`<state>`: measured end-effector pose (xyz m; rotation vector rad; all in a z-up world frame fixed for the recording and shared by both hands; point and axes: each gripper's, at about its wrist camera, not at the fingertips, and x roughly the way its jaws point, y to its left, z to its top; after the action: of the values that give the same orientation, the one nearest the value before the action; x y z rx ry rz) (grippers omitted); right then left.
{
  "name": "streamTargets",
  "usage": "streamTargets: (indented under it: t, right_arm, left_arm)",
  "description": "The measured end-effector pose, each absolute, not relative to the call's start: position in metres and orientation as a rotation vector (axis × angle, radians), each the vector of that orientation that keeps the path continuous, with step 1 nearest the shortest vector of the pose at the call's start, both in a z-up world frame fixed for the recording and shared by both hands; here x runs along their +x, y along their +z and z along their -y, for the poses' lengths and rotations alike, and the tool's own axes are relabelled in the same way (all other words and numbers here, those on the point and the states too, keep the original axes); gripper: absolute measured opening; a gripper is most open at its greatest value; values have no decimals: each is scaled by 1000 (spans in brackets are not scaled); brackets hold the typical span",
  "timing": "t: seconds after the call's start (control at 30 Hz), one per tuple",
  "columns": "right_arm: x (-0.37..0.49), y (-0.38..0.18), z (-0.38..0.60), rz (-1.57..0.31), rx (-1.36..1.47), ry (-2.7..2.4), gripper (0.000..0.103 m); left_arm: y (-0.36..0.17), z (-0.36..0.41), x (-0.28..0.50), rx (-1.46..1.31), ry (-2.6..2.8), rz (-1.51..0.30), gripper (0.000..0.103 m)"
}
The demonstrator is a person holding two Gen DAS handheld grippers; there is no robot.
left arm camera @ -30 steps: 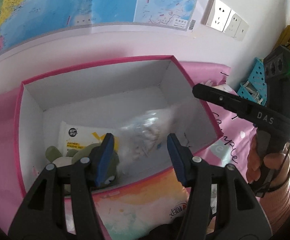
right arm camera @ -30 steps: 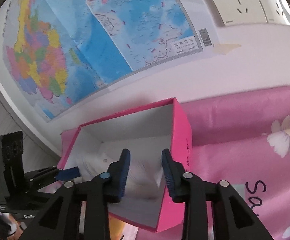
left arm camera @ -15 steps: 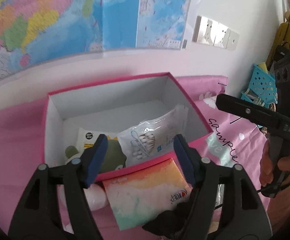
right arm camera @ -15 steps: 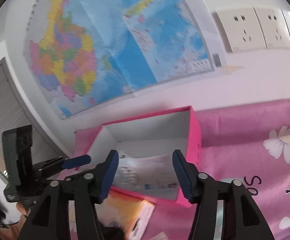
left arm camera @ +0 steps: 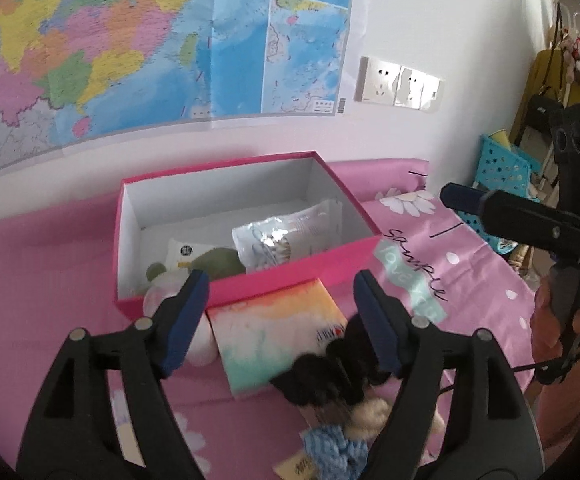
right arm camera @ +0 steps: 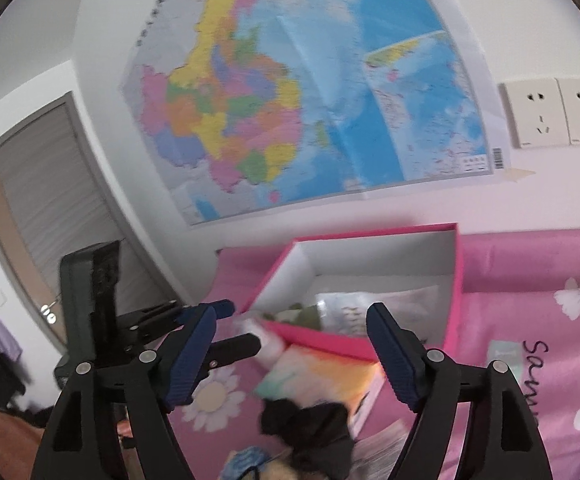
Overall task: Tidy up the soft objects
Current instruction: 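Grasp the pink tissue pack with the right gripper and lift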
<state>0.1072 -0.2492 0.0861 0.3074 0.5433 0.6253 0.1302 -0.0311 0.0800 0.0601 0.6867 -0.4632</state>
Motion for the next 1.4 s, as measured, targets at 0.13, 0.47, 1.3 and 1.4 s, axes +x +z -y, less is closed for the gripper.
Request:
streamTargets:
  t: [0.13,0.47,1.3,1.4]
  right_arm:
    - [84,86,244,-559,278,645,82]
    - [26,49,247,-705,278,660,82]
    - [-44,-48,244,-1015,320,607,80]
    - [-47,-44,251,-977,353,608,75]
  left_arm:
    - [74,20,110,47,-485,-689,80]
    - [43,24,67,96,-571,-746,80]
    - [-11,53,29,196,-679,-854,73]
    - [-11,52,27,197,-678,-852,73]
